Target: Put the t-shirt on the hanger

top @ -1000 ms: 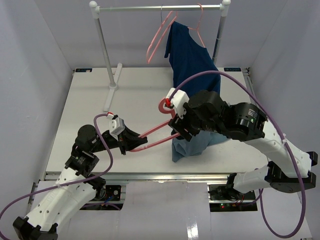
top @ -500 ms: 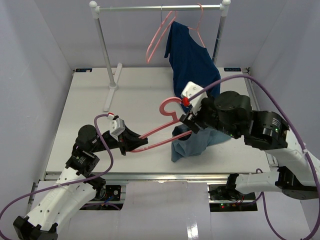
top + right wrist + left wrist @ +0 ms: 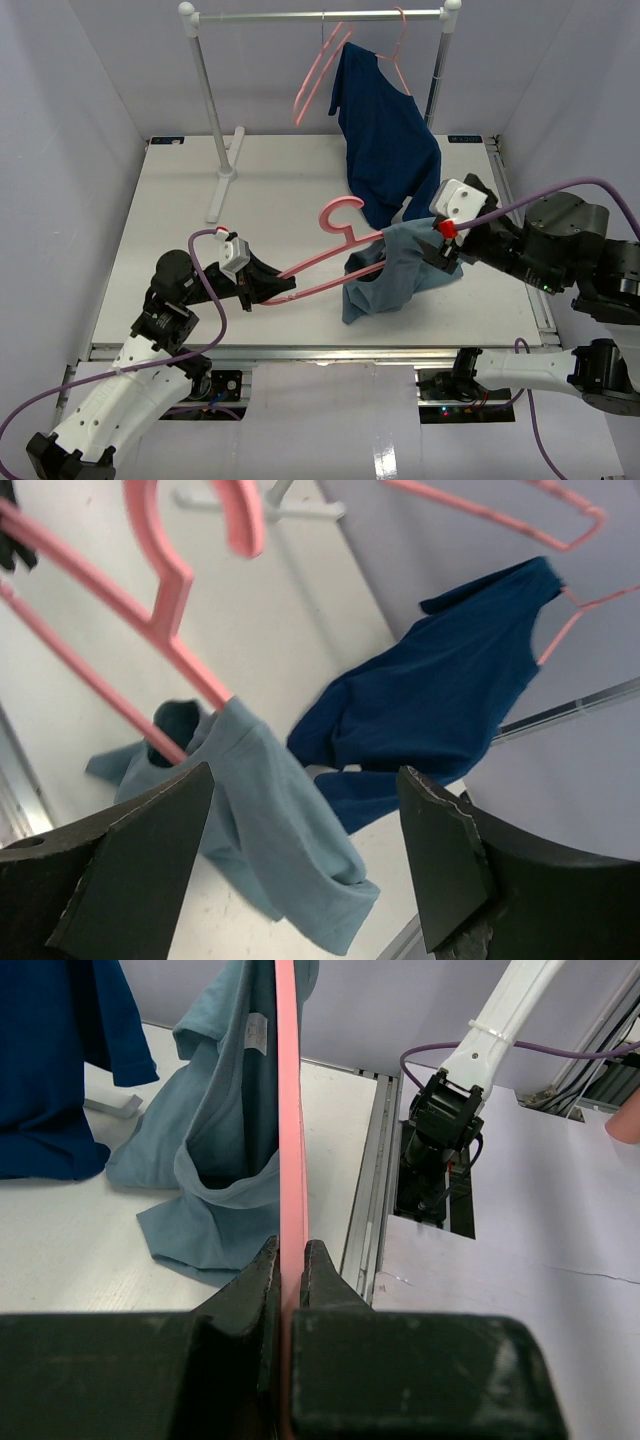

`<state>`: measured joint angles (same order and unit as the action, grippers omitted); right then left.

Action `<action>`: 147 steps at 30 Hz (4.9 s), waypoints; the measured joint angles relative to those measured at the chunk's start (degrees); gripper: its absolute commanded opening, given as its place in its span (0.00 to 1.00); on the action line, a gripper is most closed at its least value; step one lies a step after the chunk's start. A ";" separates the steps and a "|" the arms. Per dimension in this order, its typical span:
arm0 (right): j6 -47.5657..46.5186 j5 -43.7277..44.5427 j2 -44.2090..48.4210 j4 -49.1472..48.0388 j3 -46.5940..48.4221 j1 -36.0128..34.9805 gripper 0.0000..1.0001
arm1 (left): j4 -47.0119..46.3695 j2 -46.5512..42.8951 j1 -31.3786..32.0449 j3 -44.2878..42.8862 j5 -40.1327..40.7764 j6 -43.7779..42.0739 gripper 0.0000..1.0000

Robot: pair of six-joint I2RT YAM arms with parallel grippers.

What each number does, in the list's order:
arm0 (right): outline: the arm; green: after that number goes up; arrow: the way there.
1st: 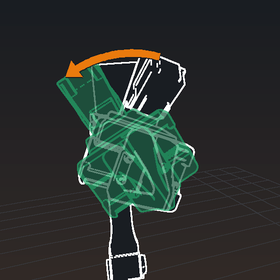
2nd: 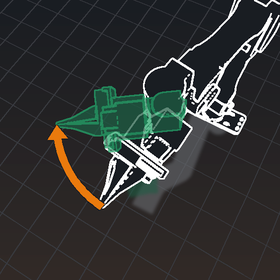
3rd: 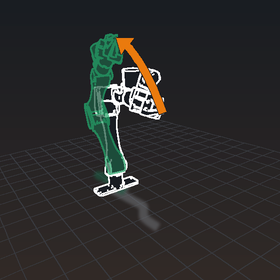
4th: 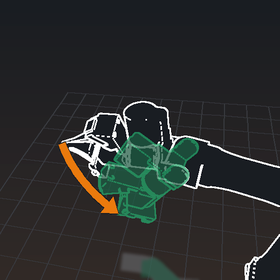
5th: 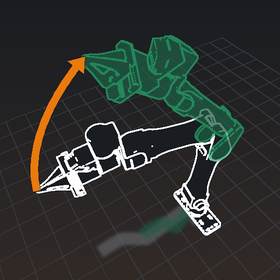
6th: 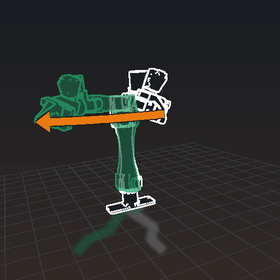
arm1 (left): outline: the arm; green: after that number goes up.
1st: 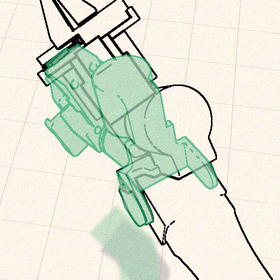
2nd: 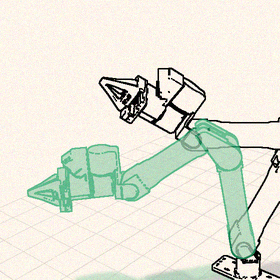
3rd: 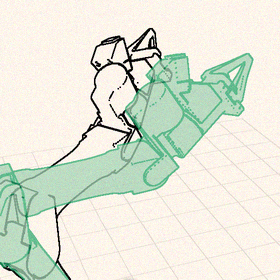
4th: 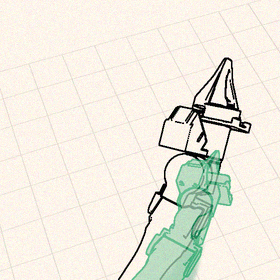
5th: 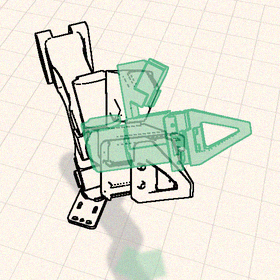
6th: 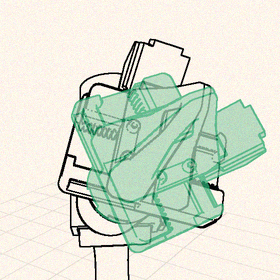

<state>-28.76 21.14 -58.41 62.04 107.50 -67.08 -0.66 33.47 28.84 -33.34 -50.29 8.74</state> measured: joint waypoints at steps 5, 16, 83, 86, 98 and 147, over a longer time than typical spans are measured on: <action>0.35 -3.35 -1.33 5.47 -1.33 0.06 0.86 | 0.23 -0.04 0.00 0.00 -0.37 -0.32 0.00; -0.30 -6.66 -3.57 8.16 -7.17 3.53 0.87 | 0.78 -0.04 0.00 0.00 -1.65 -1.26 0.00; -3.10 -41.16 -5.37 -6.98 -21.08 18.86 0.08 | -23.77 10.01 -0.26 4.02 -11.09 21.04 0.21; -2.69 -40.65 -4.44 -7.92 -22.49 18.88 0.08 | -23.19 10.32 -0.20 4.02 -10.61 20.73 0.60; 3.66 -36.62 -2.53 -13.94 -24.36 18.31 0.08 | -7.45 10.10 0.36 -14.49 10.13 15.76 0.73; 16.06 -24.27 -4.42 -27.17 -27.20 14.64 0.08 | -27.11 36.59 14.85 5.44 35.68 50.86 0.66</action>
<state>-12.70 -3.12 -62.83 34.87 80.31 -52.45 -27.77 70.05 43.69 -27.90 -14.61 59.60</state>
